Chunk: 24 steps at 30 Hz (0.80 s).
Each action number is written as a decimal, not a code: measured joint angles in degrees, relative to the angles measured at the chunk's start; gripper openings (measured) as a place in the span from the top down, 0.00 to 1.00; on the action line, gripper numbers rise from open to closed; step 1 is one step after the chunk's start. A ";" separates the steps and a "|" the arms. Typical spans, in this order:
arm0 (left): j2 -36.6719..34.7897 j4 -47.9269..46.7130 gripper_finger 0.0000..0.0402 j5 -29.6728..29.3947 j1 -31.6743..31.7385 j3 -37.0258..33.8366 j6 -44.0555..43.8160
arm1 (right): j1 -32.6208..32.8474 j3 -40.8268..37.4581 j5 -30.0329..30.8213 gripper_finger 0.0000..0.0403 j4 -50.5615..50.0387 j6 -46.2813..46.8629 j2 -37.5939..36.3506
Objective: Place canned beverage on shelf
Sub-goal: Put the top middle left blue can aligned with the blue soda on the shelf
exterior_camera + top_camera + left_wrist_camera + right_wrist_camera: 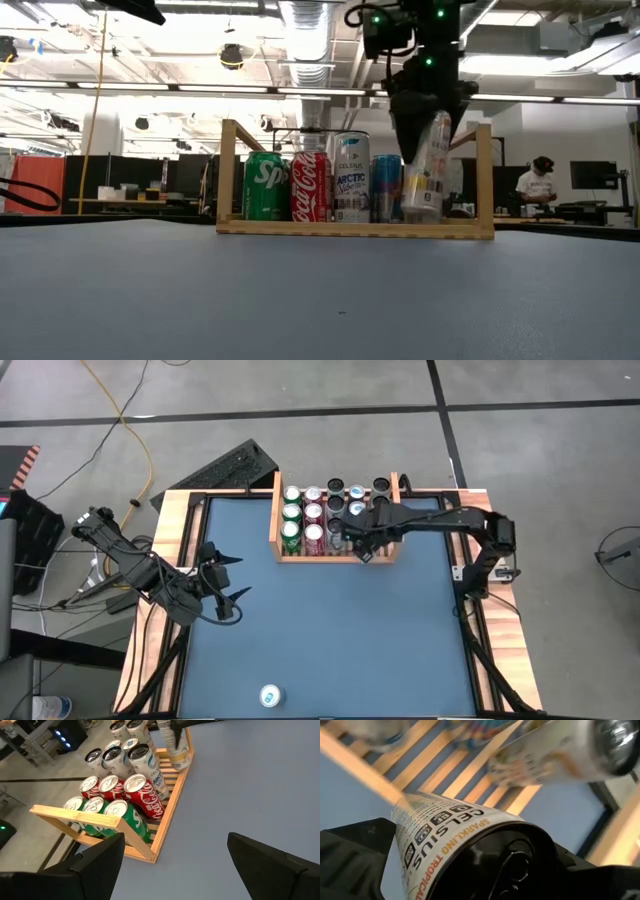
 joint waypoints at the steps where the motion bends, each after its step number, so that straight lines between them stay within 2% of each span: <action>1: 0.00 0.00 0.15 0.00 0.00 0.00 0.01 | -0.72 0.26 0.57 0.57 0.03 -1.03 0.00; 5: 0.00 0.00 0.15 -0.02 0.00 0.00 0.00 | -3.18 1.16 3.15 0.57 1.32 -5.15 -0.04; 14: 0.00 0.01 0.15 -0.02 0.00 0.00 0.00 | -6.88 1.90 4.10 0.57 1.29 -7.62 0.34; 21: 0.00 -0.02 0.15 -0.02 0.00 0.00 0.02 | -6.30 1.98 4.79 0.57 -0.96 -11.27 6.77; 24: 0.00 0.00 0.15 -0.02 0.00 0.00 0.02 | -5.52 2.28 8.61 0.57 -3.24 -10.31 8.82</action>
